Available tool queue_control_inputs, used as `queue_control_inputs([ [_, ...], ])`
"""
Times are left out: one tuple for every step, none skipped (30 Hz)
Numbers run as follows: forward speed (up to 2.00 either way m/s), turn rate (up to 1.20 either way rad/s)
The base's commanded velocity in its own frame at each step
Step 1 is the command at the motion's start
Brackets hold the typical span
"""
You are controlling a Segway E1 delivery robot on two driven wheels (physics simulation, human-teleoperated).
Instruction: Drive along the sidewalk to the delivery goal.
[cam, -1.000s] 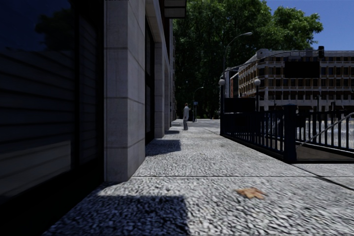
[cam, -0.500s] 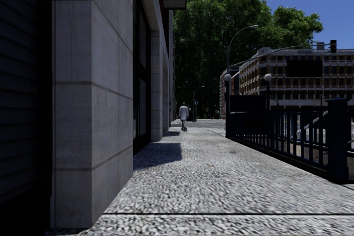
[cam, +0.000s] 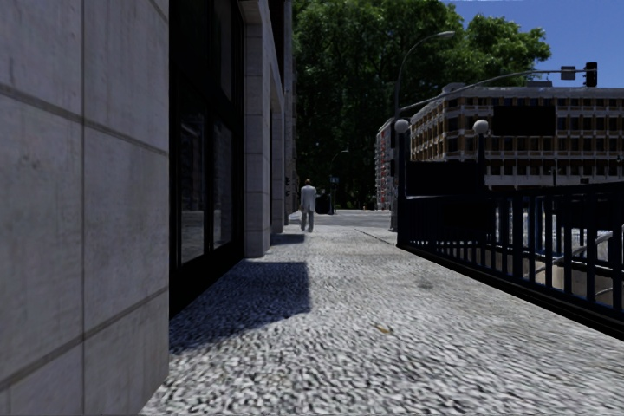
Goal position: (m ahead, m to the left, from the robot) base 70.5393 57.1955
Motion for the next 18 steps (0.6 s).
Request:
queue_control_inputs([
  [2.00, -0.23],
  [2.00, 0.00],
  [2.00, 0.00],
  [2.00, 0.00],
  [2.00, 0.00],
  [2.00, 0.00],
  [2.00, 0.00],
  [2.00, 0.00],
  [2.00, 0.00],
  [2.00, 0.00],
  [2.00, 0.00],
  [2.00, 0.00],
  [2.00, 0.00],
  [2.00, 0.00],
  [2.00, 0.00],
  [2.00, 0.00],
  [2.00, 0.00],
  [2.00, 0.00],
])
